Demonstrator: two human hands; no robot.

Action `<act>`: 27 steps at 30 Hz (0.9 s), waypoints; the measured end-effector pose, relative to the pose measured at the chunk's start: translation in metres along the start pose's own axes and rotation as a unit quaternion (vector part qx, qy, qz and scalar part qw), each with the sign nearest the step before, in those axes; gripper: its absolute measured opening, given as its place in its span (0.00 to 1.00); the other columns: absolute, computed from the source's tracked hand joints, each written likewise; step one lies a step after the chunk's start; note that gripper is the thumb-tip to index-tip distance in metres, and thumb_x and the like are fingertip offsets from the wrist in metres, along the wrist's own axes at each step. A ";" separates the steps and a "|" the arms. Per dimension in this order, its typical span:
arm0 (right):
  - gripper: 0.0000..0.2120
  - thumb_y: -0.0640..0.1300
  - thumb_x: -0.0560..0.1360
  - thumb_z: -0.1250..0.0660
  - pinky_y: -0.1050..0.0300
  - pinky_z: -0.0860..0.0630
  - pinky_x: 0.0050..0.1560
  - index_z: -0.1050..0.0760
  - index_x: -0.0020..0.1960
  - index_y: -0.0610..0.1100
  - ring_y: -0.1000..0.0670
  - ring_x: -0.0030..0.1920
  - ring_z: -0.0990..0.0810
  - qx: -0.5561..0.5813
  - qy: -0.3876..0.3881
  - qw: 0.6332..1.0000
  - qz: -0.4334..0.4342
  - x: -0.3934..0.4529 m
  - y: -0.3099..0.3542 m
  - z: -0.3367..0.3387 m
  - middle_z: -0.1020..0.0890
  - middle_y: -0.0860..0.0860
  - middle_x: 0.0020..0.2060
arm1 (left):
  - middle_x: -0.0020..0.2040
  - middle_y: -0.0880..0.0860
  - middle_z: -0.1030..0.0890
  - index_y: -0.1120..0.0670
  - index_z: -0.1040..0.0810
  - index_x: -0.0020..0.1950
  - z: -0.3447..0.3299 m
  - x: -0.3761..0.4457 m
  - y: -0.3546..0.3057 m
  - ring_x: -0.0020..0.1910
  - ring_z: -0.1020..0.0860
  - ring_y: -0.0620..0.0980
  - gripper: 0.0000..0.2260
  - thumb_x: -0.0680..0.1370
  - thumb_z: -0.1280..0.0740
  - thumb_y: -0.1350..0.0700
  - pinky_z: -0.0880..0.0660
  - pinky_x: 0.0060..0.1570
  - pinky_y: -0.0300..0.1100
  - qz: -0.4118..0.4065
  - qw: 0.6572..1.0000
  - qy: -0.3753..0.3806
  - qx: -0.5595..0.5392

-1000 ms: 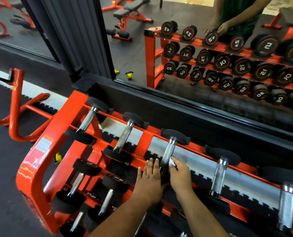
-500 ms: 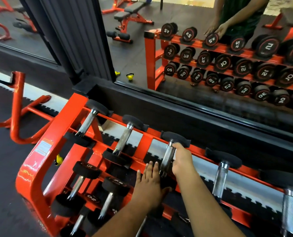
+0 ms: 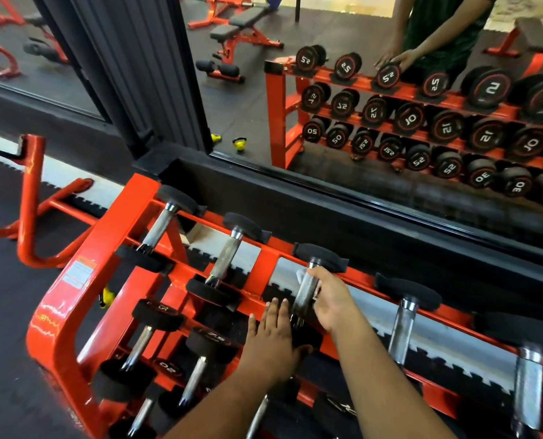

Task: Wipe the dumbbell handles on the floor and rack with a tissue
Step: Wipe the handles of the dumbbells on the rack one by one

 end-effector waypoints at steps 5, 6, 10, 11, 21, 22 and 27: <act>0.17 0.45 0.73 0.28 0.43 0.25 0.64 0.21 0.60 0.42 0.41 0.59 0.19 -0.043 -0.017 0.999 0.003 -0.002 -0.006 0.007 0.16 0.40 0.56 | 0.83 0.55 0.62 0.54 0.65 0.82 -0.003 0.000 0.002 0.82 0.61 0.51 0.44 0.80 0.44 0.33 0.64 0.78 0.57 -0.006 1.000 -0.001 0.007; 0.17 0.44 0.73 0.29 0.45 0.24 0.63 0.21 0.61 0.41 0.42 0.58 0.19 -0.030 -0.014 0.999 0.000 -0.001 -0.005 0.002 0.16 0.40 0.56 | 0.83 0.55 0.62 0.54 0.65 0.82 -0.003 -0.001 0.002 0.82 0.61 0.51 0.44 0.80 0.43 0.33 0.64 0.78 0.57 -0.005 1.000 -0.002 0.003; 0.17 0.42 0.76 0.30 0.51 0.24 0.63 0.22 0.63 0.38 0.47 0.58 0.16 0.008 0.011 1.000 -0.018 -0.002 -0.002 0.001 0.15 0.43 0.55 | 0.83 0.55 0.60 0.54 0.64 0.82 0.000 -0.001 0.000 0.82 0.60 0.52 0.44 0.80 0.42 0.34 0.64 0.78 0.57 0.000 1.000 0.000 -0.006; 0.17 0.44 0.75 0.29 0.49 0.24 0.64 0.21 0.62 0.39 0.46 0.57 0.16 -0.012 0.011 1.000 -0.012 -0.002 -0.004 0.007 0.14 0.43 0.54 | 0.83 0.55 0.61 0.54 0.64 0.82 -0.001 -0.001 0.001 0.82 0.60 0.52 0.44 0.80 0.42 0.34 0.64 0.78 0.57 -0.001 1.000 0.002 -0.002; 0.15 0.47 0.76 0.29 0.47 0.23 0.61 0.19 0.60 0.41 0.46 0.55 0.16 -0.056 0.018 0.998 -0.013 0.002 -0.019 0.012 0.13 0.45 0.50 | 0.83 0.54 0.62 0.54 0.65 0.82 0.000 -0.001 0.000 0.82 0.61 0.51 0.44 0.80 0.42 0.34 0.64 0.78 0.57 -0.002 1.000 0.003 -0.003; 0.16 0.49 0.75 0.28 0.44 0.23 0.63 0.19 0.59 0.43 0.45 0.56 0.17 -0.083 0.019 0.996 -0.001 0.001 -0.023 0.020 0.13 0.45 0.51 | 0.83 0.54 0.62 0.54 0.65 0.82 -0.002 -0.001 0.001 0.81 0.61 0.51 0.44 0.80 0.42 0.34 0.64 0.77 0.57 -0.004 1.000 0.002 -0.003; 0.10 0.48 0.75 0.29 0.41 0.21 0.60 0.17 0.54 0.44 0.42 0.52 0.16 -0.165 0.003 0.986 0.016 -0.008 -0.034 0.019 0.13 0.44 0.47 | 0.83 0.55 0.62 0.54 0.66 0.82 -0.001 -0.001 0.001 0.81 0.62 0.51 0.44 0.81 0.42 0.34 0.64 0.77 0.58 -0.006 1.000 0.004 0.003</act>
Point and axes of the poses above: each hand's wrist, its own x-axis towards the middle knuckle, its own z-axis out of the back of the hand, y = z × x, the point moved 2 cm from there along x, towards the middle knuckle
